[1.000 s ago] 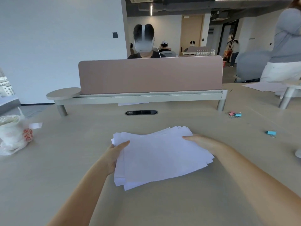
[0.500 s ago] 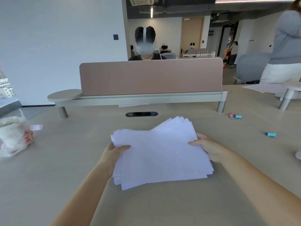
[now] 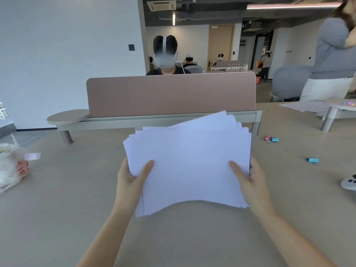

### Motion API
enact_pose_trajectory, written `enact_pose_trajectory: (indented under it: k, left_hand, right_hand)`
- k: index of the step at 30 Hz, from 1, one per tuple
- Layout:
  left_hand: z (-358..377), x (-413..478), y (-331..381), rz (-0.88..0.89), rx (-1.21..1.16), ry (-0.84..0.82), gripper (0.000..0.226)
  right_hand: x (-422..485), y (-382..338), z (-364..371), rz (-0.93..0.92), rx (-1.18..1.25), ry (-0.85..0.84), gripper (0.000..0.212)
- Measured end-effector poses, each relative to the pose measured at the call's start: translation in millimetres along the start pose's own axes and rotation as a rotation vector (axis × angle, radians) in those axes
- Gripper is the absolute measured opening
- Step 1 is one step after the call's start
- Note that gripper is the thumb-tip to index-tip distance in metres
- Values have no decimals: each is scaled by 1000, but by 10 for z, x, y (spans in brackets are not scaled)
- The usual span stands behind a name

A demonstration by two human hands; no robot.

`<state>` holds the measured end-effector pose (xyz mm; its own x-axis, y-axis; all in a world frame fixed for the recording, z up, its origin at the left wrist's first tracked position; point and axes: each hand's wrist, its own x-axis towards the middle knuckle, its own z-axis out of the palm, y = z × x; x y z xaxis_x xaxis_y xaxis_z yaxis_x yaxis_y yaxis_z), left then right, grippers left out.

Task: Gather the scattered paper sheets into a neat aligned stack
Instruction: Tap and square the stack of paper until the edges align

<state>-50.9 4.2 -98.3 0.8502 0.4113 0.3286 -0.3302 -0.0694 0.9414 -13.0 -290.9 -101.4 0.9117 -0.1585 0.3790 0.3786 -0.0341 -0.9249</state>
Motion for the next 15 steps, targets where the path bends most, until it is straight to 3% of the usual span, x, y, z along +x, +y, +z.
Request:
enact_pose_trajectory:
  k: [4,8,10,13,15]
  left_hand:
    - [-29,107,115,44,-62,2,34]
    - [-11,75,-43,-133,-72,-39,58]
    - [22,14,-93,-110,-43,-15,63]
    - [4,54,-10,-33,-8,37,32]
    - [-40,63,32,-54,-44,-8,31]
  right_hand:
    - [122,-162,-22,-74,60,-43,29]
    - [69,9,22,6,32,-9,23]
    - [36,62,59,-9,24,24,23]
    - [92,-28,13,-78,80,41,24]
    - [117,-39,-39,-73,80,9,27]
